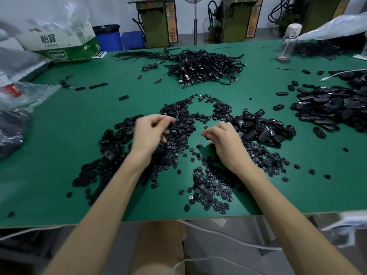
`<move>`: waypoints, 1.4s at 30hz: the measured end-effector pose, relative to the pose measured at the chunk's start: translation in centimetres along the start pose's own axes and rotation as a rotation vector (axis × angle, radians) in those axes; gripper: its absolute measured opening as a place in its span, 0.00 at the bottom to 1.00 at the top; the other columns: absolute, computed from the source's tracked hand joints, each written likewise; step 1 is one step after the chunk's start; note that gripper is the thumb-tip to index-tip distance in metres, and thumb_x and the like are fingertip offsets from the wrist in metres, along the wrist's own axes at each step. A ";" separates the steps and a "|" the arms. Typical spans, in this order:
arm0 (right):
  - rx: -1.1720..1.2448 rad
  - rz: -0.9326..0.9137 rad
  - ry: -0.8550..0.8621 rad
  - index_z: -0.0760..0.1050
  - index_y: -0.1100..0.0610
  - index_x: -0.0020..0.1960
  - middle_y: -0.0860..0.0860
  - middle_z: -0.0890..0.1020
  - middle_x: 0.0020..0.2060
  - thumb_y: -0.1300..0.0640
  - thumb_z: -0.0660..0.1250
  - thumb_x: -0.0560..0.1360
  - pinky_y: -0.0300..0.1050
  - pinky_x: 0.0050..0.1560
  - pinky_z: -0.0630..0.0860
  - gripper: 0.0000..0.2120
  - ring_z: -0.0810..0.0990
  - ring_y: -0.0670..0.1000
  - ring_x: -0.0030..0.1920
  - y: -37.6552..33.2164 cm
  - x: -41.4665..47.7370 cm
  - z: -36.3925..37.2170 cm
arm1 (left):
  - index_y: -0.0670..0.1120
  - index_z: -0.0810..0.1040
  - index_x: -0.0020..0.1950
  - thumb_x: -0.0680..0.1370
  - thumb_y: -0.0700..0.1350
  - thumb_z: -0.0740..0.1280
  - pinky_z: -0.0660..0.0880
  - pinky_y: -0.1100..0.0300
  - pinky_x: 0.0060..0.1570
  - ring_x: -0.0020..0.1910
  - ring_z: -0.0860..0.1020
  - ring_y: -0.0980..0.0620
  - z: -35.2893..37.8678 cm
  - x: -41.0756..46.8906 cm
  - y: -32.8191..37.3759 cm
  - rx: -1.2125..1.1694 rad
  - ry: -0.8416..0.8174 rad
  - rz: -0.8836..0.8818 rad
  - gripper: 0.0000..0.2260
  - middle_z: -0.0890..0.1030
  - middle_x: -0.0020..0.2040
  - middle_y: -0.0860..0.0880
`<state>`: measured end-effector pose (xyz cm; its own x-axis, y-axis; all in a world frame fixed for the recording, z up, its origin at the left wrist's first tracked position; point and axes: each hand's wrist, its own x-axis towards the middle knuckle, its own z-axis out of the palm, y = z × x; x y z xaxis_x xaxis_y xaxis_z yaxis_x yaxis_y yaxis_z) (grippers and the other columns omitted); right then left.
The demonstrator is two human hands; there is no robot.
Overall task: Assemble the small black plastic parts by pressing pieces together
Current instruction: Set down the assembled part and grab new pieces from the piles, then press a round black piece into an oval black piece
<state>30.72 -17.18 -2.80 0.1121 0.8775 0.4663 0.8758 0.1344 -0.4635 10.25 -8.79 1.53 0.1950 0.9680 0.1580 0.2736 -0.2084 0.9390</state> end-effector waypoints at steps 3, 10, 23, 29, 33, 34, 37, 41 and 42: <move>0.080 0.049 0.054 0.82 0.64 0.57 0.52 0.75 0.49 0.66 0.62 0.84 0.33 0.51 0.66 0.10 0.72 0.52 0.55 -0.1 0.0 -0.1 | 0.46 0.82 0.52 0.85 0.43 0.64 0.68 0.65 0.24 0.28 0.74 0.55 3.3 -0.7 0.1 -0.156 -0.110 -0.067 0.08 0.81 0.33 0.50; 0.313 0.163 0.138 0.83 0.61 0.53 0.54 0.79 0.49 0.64 0.62 0.84 0.25 0.51 0.66 0.10 0.74 0.44 0.49 0.2 0.2 -0.8 | 0.41 0.80 0.55 0.87 0.42 0.61 0.63 0.66 0.24 0.25 0.71 0.56 6.9 -1.0 -0.6 -0.424 -0.262 -0.145 0.10 0.76 0.43 0.46; 0.578 0.267 0.171 0.83 0.53 0.52 0.31 0.80 0.33 0.58 0.65 0.84 0.35 0.40 0.69 0.08 0.75 0.39 0.36 1.2 0.2 -1.2 | 0.38 0.81 0.56 0.87 0.50 0.57 0.61 0.66 0.25 0.27 0.68 0.57 7.2 -1.3 -1.4 -0.541 -0.332 -0.124 0.18 0.75 0.35 0.52; 0.598 0.259 0.161 0.83 0.53 0.52 0.36 0.80 0.33 0.58 0.65 0.84 0.38 0.40 0.70 0.08 0.75 0.40 0.35 1.6 0.2 -1.0 | 0.39 0.78 0.63 0.87 0.36 0.55 0.65 0.66 0.27 0.31 0.72 0.56 7.3 -1.3 -1.3 -0.507 -0.331 -0.132 0.12 0.78 0.42 0.48; 0.608 0.275 0.154 0.83 0.55 0.54 0.46 0.83 0.40 0.60 0.67 0.83 0.44 0.44 0.75 0.06 0.80 0.45 0.40 1.6 0.2 -0.9 | 0.38 0.72 0.69 0.85 0.30 0.54 0.68 0.64 0.30 0.36 0.77 0.54 7.3 -1.5 -1.2 -0.507 -0.339 -0.146 0.15 0.79 0.49 0.43; 0.612 0.275 0.150 0.83 0.55 0.54 0.48 0.84 0.41 0.61 0.68 0.82 0.45 0.45 0.76 0.05 0.81 0.46 0.41 1.6 0.2 -0.9 | 0.38 0.70 0.70 0.85 0.30 0.54 0.68 0.64 0.30 0.37 0.77 0.54 7.3 -1.5 -1.2 -0.505 -0.337 -0.143 0.15 0.79 0.49 0.43; 0.588 0.265 0.143 0.83 0.55 0.54 0.47 0.85 0.43 0.61 0.69 0.81 0.42 0.47 0.78 0.05 0.82 0.46 0.43 1.6 0.3 -0.8 | 0.39 0.67 0.73 0.86 0.30 0.54 0.69 0.63 0.30 0.37 0.79 0.52 7.3 -1.4 -1.3 -0.497 -0.335 -0.128 0.16 0.80 0.50 0.41; 0.593 0.261 0.131 0.84 0.54 0.52 0.46 0.86 0.45 0.63 0.71 0.78 0.39 0.51 0.80 0.06 0.84 0.47 0.47 1.4 0.3 -0.8 | 0.38 0.68 0.72 0.86 0.31 0.54 0.70 0.63 0.31 0.38 0.80 0.52 7.3 -1.5 -1.5 -0.436 -0.343 -0.100 0.15 0.79 0.52 0.41; 0.599 0.259 0.129 0.84 0.54 0.52 0.47 0.86 0.45 0.63 0.71 0.78 0.40 0.52 0.80 0.06 0.84 0.47 0.47 1.3 0.3 -0.8 | 0.37 0.69 0.71 0.86 0.31 0.54 0.70 0.63 0.31 0.39 0.81 0.52 7.4 -1.5 -1.5 -0.410 -0.342 -0.089 0.14 0.77 0.53 0.41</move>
<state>32.30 -17.14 -2.67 0.3717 0.8588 0.3526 0.4052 0.1916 -0.8939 16.47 -10.99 -2.39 0.5020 0.8644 0.0284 -0.0738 0.0100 0.9972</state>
